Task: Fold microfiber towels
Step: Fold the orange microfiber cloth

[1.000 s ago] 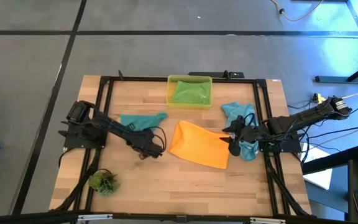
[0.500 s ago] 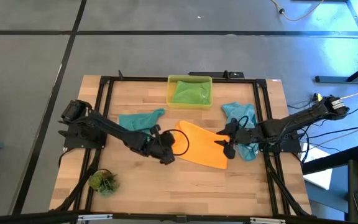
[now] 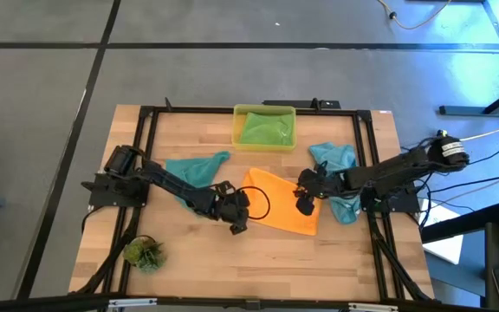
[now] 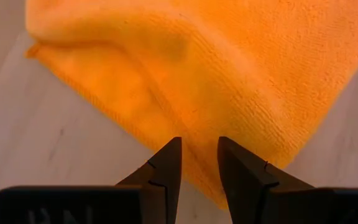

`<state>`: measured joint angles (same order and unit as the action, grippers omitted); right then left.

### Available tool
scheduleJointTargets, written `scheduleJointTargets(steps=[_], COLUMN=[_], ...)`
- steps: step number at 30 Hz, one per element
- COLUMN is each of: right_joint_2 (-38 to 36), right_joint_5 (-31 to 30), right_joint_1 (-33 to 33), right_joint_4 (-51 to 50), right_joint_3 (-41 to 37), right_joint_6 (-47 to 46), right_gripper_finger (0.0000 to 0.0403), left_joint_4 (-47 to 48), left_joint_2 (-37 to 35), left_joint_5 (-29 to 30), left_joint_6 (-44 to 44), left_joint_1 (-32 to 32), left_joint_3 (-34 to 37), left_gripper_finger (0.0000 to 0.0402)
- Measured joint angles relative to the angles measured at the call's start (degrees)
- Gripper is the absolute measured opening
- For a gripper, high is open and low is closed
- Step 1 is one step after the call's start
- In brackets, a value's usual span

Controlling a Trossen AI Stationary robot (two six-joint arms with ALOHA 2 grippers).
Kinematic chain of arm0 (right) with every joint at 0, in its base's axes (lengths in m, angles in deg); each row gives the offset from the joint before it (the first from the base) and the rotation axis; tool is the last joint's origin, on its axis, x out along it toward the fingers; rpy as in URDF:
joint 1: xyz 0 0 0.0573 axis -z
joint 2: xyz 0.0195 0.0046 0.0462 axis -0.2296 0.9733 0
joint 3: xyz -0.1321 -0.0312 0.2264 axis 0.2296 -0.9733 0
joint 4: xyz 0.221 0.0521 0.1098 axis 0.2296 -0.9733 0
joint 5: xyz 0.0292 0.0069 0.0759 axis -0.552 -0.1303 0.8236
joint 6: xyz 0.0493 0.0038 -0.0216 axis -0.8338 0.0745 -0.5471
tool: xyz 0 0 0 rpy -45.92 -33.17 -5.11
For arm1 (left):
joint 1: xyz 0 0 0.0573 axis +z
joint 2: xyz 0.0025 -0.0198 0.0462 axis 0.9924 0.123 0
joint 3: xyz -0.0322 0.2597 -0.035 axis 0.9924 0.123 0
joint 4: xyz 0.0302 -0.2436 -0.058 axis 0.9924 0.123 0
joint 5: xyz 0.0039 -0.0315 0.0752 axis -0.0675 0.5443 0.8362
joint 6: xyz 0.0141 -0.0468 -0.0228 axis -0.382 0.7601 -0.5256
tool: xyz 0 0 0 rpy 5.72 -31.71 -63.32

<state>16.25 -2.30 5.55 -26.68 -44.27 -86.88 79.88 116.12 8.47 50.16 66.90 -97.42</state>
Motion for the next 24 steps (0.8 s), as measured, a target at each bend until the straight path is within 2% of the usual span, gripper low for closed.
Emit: scheduleJointTargets(steps=[8,17,24], right_joint_2=[5.37,5.83,1.56], right_joint_5=[1.18,1.94,2.84], right_joint_1=[5.16,5.97,5.95], right_joint_4=[-1.25,-1.79,-1.55], right_joint_3=[0.02,0.11,0.02], right_joint_6=[-0.53,-0.2,1.07], right_gripper_finger=[0.0107,0.009,0.0089], left_joint_4=[7.22,10.03,9.11], left_joint_2=[-0.27,-1.16,-6.25], left_joint_5=[-1.45,-2.88,4.37], left_joint_6=[7.69,12.61,11.76], left_joint_1=[-2.49,-5.56,-5.83], left_joint_3=[0.0,-0.07,-0.02], left_gripper_finger=[0.0096,0.0096,0.0096])
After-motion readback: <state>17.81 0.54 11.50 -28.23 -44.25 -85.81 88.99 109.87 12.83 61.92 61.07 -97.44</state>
